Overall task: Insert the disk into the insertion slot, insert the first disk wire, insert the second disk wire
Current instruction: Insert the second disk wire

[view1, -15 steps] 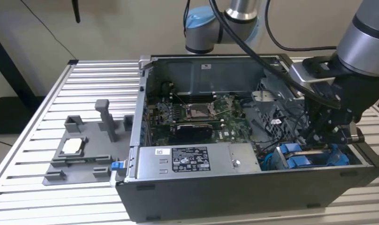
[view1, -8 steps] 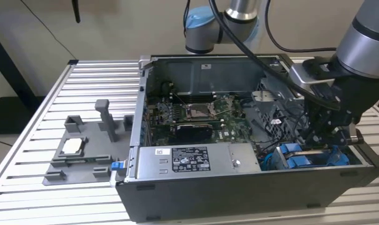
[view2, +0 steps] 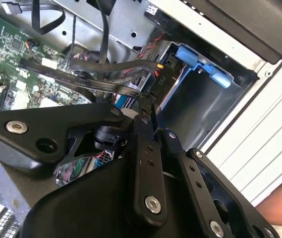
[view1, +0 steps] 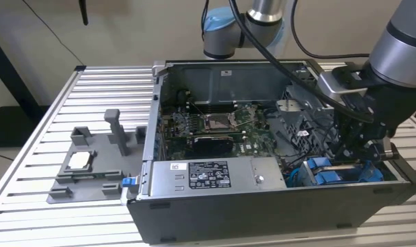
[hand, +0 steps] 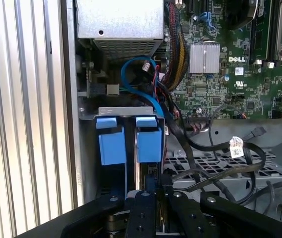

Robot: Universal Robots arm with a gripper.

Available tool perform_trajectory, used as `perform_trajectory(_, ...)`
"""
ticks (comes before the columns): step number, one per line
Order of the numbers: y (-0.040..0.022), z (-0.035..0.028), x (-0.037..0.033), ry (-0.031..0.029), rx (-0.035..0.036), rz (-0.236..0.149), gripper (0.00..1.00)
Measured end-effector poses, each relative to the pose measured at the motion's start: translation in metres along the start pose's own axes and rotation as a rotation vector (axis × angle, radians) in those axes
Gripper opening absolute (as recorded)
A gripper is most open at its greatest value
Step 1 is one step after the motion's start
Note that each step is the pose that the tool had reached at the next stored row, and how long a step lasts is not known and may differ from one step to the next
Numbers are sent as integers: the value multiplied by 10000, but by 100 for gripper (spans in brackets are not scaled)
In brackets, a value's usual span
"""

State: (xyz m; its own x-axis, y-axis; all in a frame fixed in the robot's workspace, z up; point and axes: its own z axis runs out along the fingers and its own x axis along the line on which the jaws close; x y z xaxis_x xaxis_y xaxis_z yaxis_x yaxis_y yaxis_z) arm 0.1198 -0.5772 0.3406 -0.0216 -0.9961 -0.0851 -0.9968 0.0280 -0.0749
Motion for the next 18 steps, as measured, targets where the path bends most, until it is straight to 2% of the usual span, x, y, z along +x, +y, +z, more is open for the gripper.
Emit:
perform_trajectory(8,-3,7,4,-11,0,1,16)
perform_trajectory(15,-5,42,16,-15,-1,2,16)
perform_trajectory(17,-6,42,16,-26,-1,2,23)
perform_trajectory(18,-6,40,16,-29,-2,2,23)
